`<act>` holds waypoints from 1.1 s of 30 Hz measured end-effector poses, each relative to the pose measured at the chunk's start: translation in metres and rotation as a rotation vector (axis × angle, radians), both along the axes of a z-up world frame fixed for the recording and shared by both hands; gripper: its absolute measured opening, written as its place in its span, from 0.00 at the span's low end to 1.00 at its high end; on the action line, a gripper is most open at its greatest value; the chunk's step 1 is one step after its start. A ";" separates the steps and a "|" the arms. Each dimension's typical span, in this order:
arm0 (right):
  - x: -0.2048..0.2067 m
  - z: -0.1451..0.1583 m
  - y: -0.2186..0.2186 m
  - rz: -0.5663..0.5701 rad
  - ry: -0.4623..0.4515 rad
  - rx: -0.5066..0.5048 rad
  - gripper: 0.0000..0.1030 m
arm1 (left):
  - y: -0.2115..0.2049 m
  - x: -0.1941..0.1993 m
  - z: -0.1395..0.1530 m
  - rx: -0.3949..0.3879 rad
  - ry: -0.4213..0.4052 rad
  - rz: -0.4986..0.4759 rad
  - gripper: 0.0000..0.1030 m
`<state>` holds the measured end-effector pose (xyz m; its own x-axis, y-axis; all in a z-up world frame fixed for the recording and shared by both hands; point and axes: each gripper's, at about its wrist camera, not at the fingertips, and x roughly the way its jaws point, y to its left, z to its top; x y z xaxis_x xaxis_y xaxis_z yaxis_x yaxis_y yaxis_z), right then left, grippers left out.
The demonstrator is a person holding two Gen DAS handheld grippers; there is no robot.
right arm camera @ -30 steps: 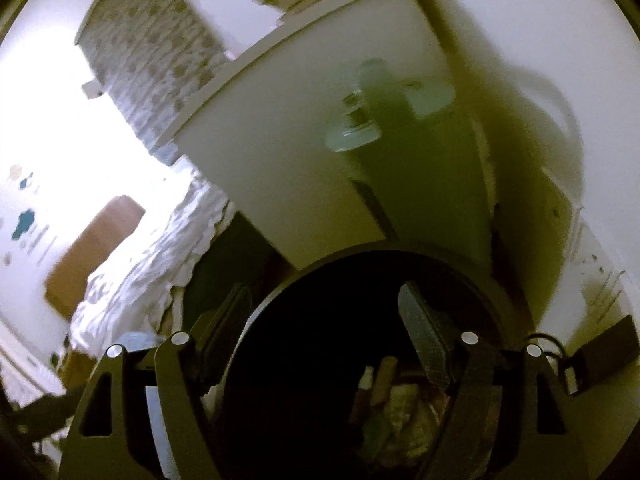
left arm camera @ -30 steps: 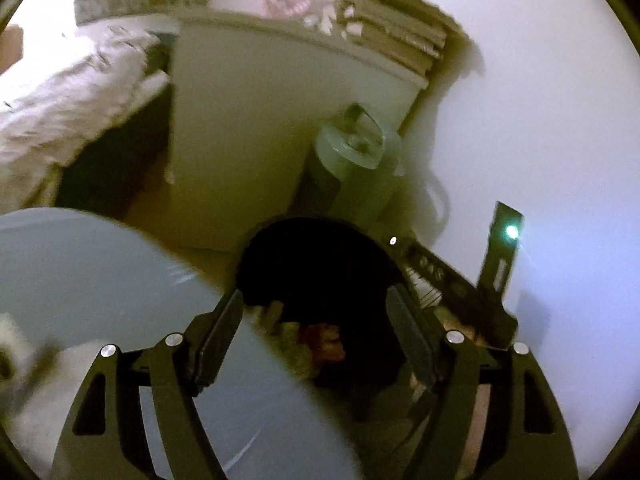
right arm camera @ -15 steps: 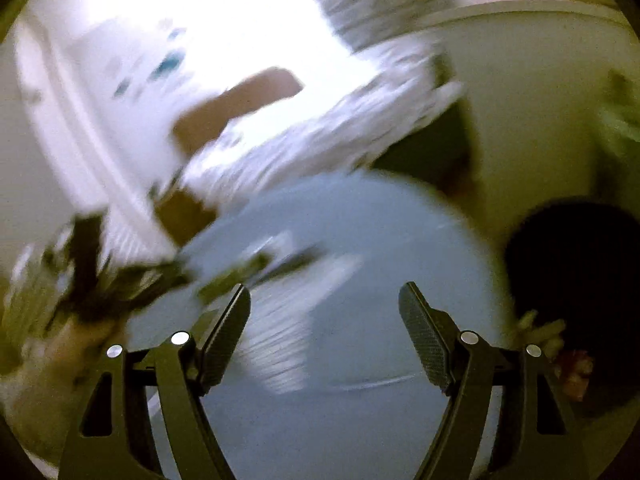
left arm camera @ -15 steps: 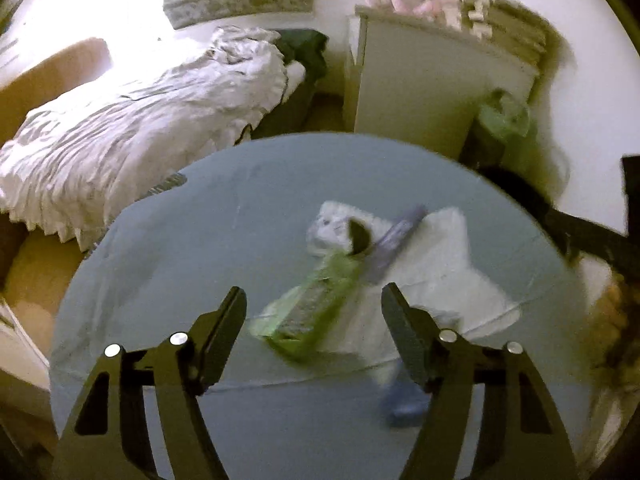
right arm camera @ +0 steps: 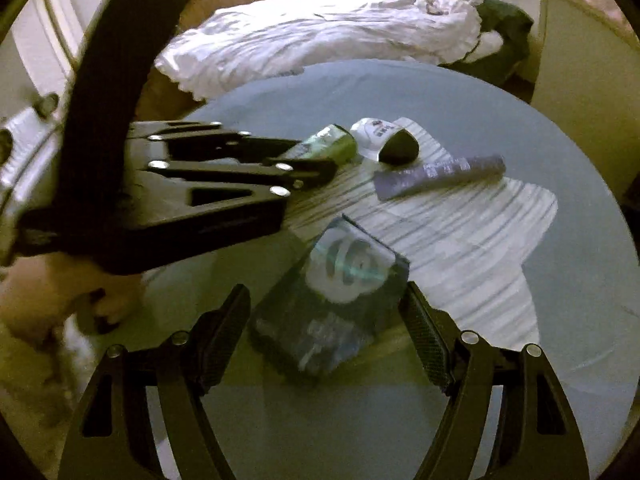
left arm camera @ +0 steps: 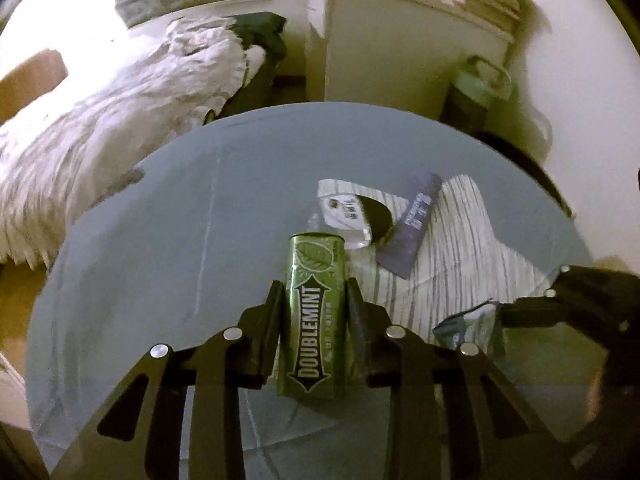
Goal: Collect trash
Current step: 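Carry both items to the black bin and open both tools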
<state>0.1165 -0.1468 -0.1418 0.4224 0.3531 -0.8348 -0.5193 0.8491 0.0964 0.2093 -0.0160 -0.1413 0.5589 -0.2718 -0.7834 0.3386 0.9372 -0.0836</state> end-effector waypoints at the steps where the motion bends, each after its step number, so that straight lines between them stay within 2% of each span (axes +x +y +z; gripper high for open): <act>1: -0.002 -0.001 0.006 0.004 -0.024 -0.022 0.70 | 0.004 -0.001 0.001 -0.018 0.004 0.017 0.29; 3: -0.005 -0.005 0.009 0.008 -0.058 -0.035 0.65 | 0.016 -0.003 0.002 -0.064 0.013 0.068 0.29; 5: -0.006 -0.007 -0.001 0.004 -0.058 -0.001 0.53 | 0.025 -0.009 0.004 -0.093 0.011 0.101 0.29; 6: -0.004 -0.007 -0.009 0.002 -0.050 0.026 0.51 | 0.029 -0.012 0.007 -0.112 0.007 0.120 0.29; 9: -0.003 -0.002 -0.050 -0.030 -0.020 0.172 0.46 | 0.026 -0.021 0.021 -0.144 -0.019 0.151 0.29; 11: 0.002 0.009 -0.091 -0.079 -0.024 0.308 0.45 | 0.015 -0.024 0.034 -0.164 -0.042 0.149 0.29; 14: 0.003 0.033 -0.154 -0.178 -0.141 0.386 0.45 | -0.010 -0.024 0.056 -0.188 -0.078 0.111 0.29; 19: 0.016 0.060 -0.260 -0.381 -0.277 0.442 0.45 | -0.088 -0.006 0.090 -0.244 -0.130 -0.015 0.29; 25: 0.047 0.072 -0.360 -0.578 -0.377 0.439 0.45 | -0.193 0.032 0.100 -0.278 -0.144 -0.137 0.29; 30: 0.073 0.061 -0.400 -0.647 -0.405 0.432 0.45 | -0.263 0.066 0.089 -0.290 -0.116 -0.194 0.29; 33: 0.080 0.049 -0.413 -0.659 -0.406 0.444 0.45 | -0.292 0.082 0.076 -0.294 -0.087 -0.211 0.29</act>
